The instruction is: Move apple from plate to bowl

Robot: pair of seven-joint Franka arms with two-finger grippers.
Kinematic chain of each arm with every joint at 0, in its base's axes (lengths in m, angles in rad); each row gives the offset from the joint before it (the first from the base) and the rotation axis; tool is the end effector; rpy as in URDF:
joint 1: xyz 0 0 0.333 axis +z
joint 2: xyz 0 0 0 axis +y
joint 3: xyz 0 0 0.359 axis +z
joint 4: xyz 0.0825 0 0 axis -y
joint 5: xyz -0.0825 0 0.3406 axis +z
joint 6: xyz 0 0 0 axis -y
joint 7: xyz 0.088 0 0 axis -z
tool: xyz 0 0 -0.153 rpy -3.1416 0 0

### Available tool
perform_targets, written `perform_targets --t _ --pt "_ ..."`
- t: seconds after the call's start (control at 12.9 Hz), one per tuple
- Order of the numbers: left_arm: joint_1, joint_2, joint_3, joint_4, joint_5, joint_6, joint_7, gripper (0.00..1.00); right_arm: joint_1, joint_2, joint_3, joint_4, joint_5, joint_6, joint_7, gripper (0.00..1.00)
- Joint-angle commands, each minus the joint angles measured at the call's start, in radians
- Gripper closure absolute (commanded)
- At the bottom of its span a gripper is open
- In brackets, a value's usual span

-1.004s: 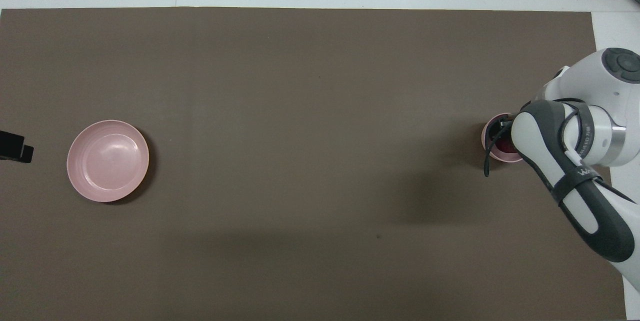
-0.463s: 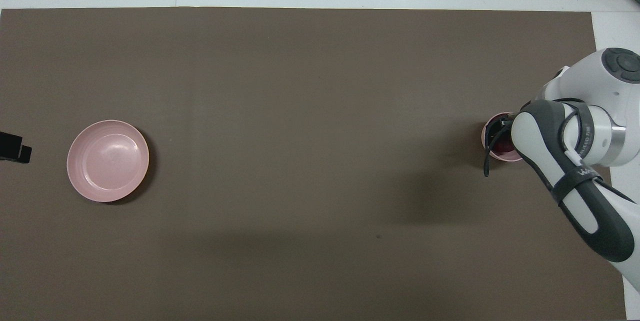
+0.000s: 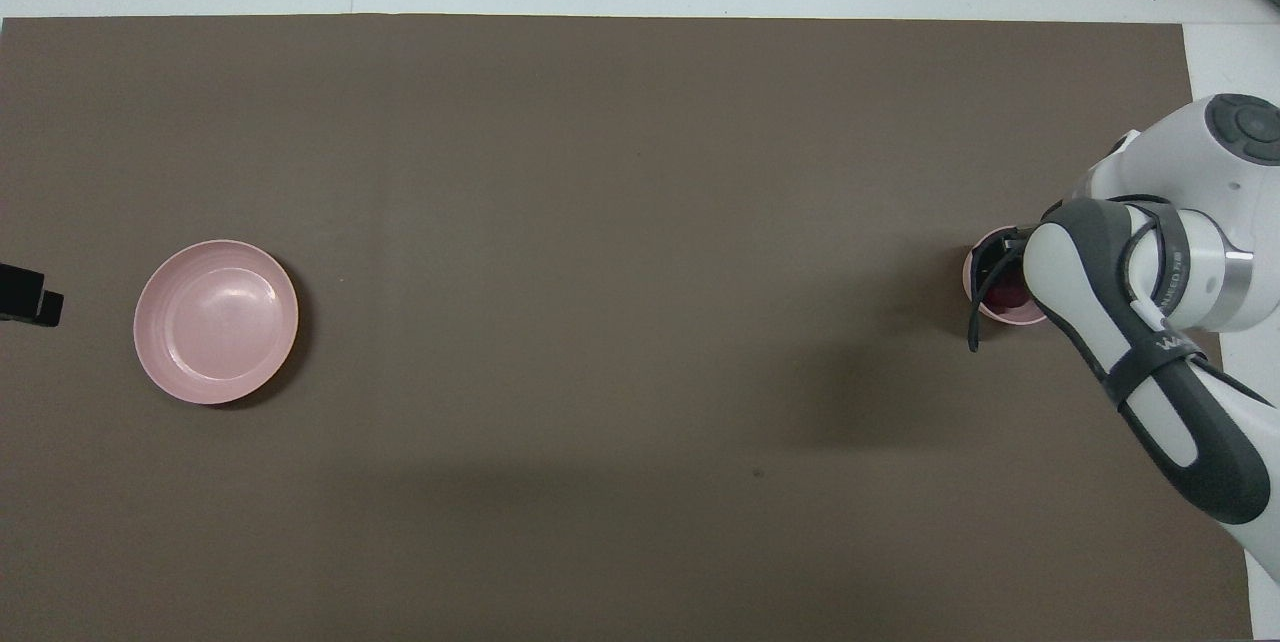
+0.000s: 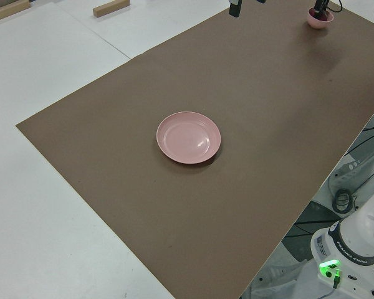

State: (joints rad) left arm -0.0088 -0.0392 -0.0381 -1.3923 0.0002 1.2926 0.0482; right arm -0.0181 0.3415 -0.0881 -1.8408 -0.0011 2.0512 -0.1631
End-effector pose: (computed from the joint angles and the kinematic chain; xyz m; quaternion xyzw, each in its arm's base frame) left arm 0.4612 -0.0221 0.6910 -0.9984 0.0474 0.0303 0.0008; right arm 0.5885 -0.0592 0.3532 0.9973 0.0302 -0.0663 0.0065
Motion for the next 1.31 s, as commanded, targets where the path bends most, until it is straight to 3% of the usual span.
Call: perform_targets --t 0.0,0.69,0.85,1.24 --pt "0.001 -0.022 0.001 -0.024 0.014 -0.006 0.015 0.00 0.001 -0.024 0.005 0.011 -0.019 -0.006 0.019 0.00" --pt "0.001 -0.022 0.000 -0.024 0.014 -0.006 0.015 0.00 0.047 -0.248 0.014 0.049 -0.043 -0.167 0.158 0.00" --pt "0.001 -0.022 0.001 -0.024 0.014 -0.006 0.015 0.00 0.044 -0.300 0.016 0.102 -0.042 -0.267 0.180 0.00" --pt "0.001 -0.022 0.000 -0.024 0.014 -0.006 0.015 0.00 0.032 -0.344 0.002 0.293 -0.031 -0.520 0.177 0.00"
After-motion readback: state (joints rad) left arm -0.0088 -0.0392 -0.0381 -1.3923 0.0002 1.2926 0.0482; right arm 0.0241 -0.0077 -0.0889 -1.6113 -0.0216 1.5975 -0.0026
